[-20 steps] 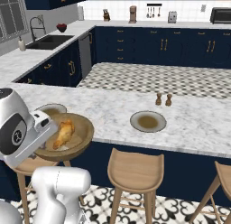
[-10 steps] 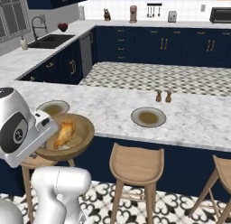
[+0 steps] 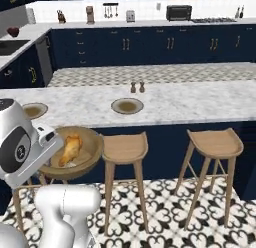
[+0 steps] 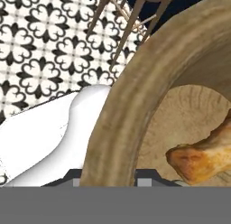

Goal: Pick the chicken drumstick and garlic from their plates and place them in the bowl. Then put the bowl in the fridge.

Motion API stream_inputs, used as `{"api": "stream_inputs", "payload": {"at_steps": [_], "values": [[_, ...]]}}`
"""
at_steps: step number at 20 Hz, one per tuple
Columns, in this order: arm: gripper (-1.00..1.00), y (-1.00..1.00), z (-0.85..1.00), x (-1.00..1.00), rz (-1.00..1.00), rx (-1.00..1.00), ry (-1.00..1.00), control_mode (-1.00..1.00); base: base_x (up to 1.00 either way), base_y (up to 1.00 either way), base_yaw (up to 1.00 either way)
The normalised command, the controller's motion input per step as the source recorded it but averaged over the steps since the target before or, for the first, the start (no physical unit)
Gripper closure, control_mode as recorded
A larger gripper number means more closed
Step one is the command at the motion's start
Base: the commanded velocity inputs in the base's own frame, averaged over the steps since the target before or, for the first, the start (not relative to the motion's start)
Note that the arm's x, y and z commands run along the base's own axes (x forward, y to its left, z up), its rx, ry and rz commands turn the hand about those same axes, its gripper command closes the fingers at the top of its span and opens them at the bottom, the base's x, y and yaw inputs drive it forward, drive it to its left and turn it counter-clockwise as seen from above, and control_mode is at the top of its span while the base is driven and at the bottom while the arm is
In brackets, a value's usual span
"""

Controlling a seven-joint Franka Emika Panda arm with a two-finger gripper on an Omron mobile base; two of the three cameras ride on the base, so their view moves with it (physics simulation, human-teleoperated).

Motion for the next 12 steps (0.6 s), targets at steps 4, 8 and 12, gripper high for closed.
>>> {"api": "stream_inputs", "payload": {"at_steps": [4,8,12], "values": [[1.0,0.0,0.0,0.0,0.0,0.0,0.0,1.0,0.0,0.0,-0.87],[1.0,0.0,0.0,0.0,0.0,0.0,0.0,1.0,0.07,-0.16,-0.78],[1.0,0.0,0.0,0.0,0.0,0.0,0.0,1.0,0.68,-0.7,-0.51]]}}
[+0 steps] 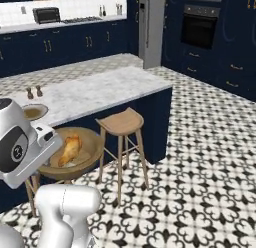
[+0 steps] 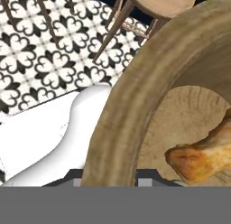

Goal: Pick the chicken drumstick and garlic from their plates and place them in the bowl. Then put the bowl in the fridge.

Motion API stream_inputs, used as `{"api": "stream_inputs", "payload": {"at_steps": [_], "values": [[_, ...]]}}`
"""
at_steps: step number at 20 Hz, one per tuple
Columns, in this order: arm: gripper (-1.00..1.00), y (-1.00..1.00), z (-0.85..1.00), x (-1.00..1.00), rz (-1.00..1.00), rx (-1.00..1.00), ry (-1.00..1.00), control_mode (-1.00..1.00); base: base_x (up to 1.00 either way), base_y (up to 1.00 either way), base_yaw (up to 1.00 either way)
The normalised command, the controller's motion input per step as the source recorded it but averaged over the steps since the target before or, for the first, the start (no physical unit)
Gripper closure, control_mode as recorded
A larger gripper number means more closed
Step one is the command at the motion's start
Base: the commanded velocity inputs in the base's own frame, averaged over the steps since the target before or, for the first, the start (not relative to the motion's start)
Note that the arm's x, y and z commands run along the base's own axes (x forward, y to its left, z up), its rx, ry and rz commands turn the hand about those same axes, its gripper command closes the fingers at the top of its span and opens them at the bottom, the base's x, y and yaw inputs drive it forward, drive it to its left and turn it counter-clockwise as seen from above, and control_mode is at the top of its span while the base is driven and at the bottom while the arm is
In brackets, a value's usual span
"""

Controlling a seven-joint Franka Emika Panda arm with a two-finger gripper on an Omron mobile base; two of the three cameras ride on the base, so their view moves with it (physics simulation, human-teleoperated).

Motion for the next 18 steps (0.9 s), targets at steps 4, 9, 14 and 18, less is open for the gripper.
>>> {"api": "stream_inputs", "payload": {"at_steps": [4,9,14,18], "values": [[1.0,0.0,0.0,0.0,0.0,0.0,0.0,1.0,1.0,-0.67,-0.26],[1.0,0.0,0.0,0.0,0.0,0.0,0.0,1.0,1.0,-0.94,-0.03],[1.0,0.0,0.0,0.0,0.0,0.0,0.0,1.0,1.0,-0.92,0.0],[1.0,0.0,0.0,0.0,0.0,0.0,0.0,1.0,1.0,-0.72,0.0]]}}
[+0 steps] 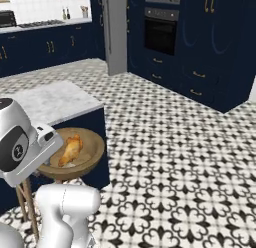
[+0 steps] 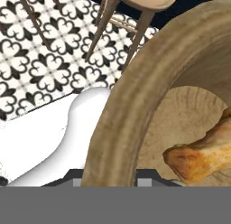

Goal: Pick the chicken drumstick and garlic from their plates and place them in the bowl. Then put the bowl in the fridge.

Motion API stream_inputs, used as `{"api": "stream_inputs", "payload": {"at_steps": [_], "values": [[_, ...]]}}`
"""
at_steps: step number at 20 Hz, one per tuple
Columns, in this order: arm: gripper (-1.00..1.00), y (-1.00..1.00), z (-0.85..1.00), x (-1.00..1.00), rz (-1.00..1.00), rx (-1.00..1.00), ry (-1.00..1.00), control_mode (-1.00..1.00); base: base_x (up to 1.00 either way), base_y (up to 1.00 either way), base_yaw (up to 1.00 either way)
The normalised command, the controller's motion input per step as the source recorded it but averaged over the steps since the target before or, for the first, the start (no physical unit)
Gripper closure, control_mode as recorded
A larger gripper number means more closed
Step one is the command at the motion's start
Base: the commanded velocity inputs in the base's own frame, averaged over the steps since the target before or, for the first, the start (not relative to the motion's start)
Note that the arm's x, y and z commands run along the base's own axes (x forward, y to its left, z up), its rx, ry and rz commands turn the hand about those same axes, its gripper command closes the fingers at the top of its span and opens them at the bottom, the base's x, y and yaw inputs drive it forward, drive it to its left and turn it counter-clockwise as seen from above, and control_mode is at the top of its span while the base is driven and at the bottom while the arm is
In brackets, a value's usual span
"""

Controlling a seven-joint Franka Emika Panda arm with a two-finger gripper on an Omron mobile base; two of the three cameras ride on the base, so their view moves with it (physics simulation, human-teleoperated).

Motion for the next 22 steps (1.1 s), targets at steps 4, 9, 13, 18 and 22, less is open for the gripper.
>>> {"api": "stream_inputs", "payload": {"at_steps": [4,9,13,18,22], "values": [[1.0,0.0,0.0,0.0,0.0,0.0,0.0,1.0,1.0,-0.66,0.0],[1.0,0.0,0.0,0.0,0.0,0.0,0.0,1.0,1.0,-0.65,0.0],[1.0,0.0,0.0,0.0,0.0,0.0,0.0,1.0,1.0,-0.63,0.0],[1.0,0.0,0.0,0.0,0.0,0.0,0.0,1.0,1.0,-0.63,0.14],[1.0,0.0,0.0,0.0,0.0,0.0,0.0,1.0,1.0,-0.52,0.27]]}}
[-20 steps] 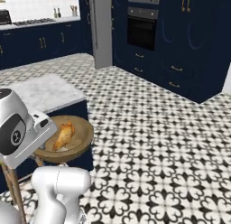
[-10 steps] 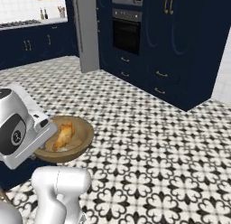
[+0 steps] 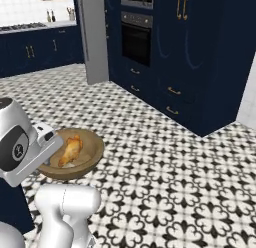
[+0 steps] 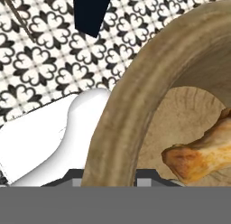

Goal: Pick the chicken drumstick and garlic from their plates and place them in the bowl. Then put the bowl in the fridge.

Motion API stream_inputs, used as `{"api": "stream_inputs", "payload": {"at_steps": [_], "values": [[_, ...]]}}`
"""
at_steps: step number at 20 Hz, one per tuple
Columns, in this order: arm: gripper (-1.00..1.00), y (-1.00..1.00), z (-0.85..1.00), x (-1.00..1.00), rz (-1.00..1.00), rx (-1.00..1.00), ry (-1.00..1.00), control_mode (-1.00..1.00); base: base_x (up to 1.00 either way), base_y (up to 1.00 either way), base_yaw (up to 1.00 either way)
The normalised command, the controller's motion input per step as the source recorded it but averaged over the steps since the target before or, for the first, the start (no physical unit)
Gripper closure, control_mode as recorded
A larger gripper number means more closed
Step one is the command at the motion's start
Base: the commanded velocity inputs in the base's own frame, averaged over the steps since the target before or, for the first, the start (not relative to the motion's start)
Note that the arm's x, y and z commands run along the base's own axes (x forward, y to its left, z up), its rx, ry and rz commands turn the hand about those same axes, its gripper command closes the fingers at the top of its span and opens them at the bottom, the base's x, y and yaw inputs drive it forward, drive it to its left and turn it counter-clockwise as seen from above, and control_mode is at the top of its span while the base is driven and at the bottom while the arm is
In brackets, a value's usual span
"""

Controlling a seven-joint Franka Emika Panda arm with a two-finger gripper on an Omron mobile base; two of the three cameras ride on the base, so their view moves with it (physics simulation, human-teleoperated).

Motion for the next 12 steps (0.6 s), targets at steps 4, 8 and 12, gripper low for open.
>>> {"api": "stream_inputs", "payload": {"at_steps": [4,8,12], "values": [[1.0,0.0,0.0,0.0,0.0,0.0,0.0,1.0,1.0,-0.35,0.38],[1.0,0.0,0.0,0.0,0.0,0.0,0.0,1.0,1.0,-0.36,0.39],[1.0,0.0,0.0,0.0,0.0,0.0,0.0,1.0,1.0,-0.32,0.45]]}}
